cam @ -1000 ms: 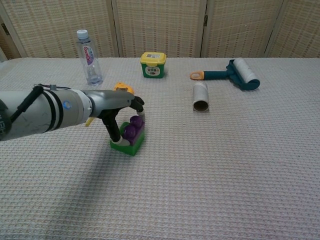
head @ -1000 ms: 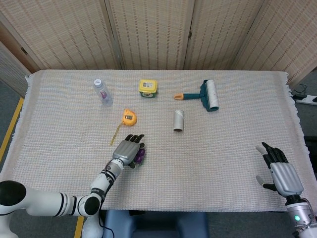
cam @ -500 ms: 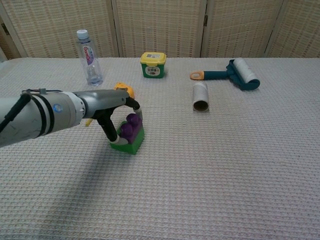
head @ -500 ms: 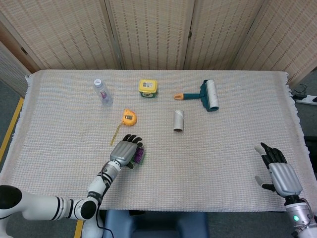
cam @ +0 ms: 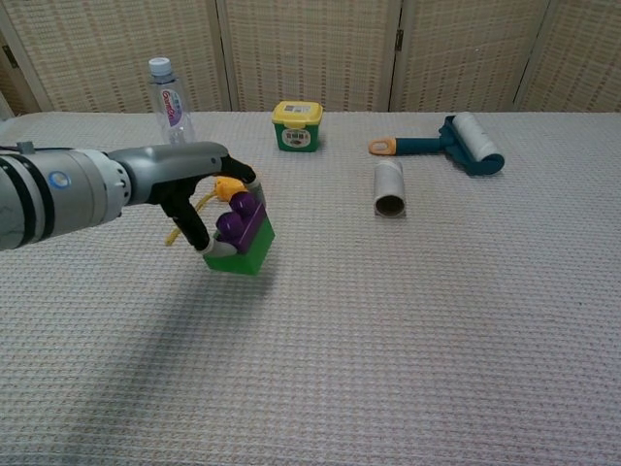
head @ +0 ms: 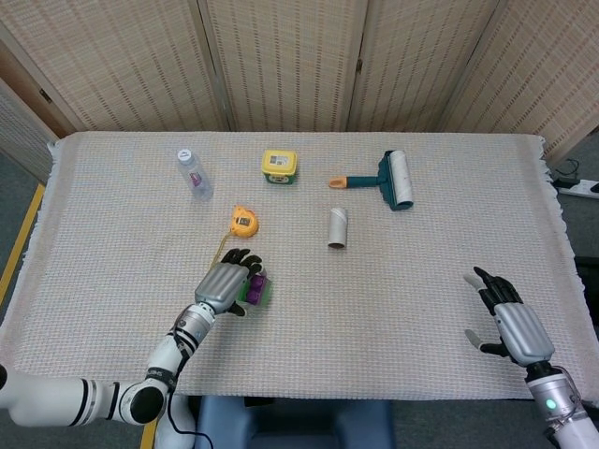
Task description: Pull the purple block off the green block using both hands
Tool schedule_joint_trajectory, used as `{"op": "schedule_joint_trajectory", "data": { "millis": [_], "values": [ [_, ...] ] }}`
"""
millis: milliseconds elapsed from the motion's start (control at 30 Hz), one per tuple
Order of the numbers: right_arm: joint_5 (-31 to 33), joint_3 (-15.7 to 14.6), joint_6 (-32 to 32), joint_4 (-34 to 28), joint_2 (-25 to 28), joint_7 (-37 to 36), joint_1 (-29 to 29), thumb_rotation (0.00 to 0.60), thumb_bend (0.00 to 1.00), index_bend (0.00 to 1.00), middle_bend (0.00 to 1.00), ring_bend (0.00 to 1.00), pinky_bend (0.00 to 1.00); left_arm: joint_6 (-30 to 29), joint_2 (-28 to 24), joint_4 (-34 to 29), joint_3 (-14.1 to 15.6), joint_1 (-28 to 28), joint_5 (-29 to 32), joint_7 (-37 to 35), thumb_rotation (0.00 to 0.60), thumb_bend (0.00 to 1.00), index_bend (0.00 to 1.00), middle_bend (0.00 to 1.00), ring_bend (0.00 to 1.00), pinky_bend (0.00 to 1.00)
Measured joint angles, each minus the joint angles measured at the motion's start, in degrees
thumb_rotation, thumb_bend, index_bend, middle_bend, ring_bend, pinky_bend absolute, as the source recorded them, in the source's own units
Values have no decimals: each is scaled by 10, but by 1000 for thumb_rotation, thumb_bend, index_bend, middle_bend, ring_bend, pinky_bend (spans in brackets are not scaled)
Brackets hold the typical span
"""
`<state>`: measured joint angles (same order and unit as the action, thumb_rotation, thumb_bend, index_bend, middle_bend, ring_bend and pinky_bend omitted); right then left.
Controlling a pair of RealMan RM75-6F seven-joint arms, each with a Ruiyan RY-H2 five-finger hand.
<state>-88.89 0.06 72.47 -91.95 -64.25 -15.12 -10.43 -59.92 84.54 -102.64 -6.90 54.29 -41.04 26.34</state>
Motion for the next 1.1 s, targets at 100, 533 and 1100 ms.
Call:
{"op": "schedule_joint_trajectory", "data": {
  "millis": [100,533,1100],
  "values": [
    [-27,-6,-10,32,-25,-79,-16,600,367,0,0,0,0,-24,-18,-30,-7,-12,-14,-5,600,608,745,204,21,0],
    [-98,-25,-22,177,-189,-471,-98,600,367,0,0,0,0,-76,-63,-133,-53,-34,30,-3,600,625,752,214,31,0],
    [-69,26,-11,248,-339,-603,-185,600,366,0,0,0,0,-101,-46,-151,-77,-19,49,31,600,638,754,218,33,0]
  ]
}}
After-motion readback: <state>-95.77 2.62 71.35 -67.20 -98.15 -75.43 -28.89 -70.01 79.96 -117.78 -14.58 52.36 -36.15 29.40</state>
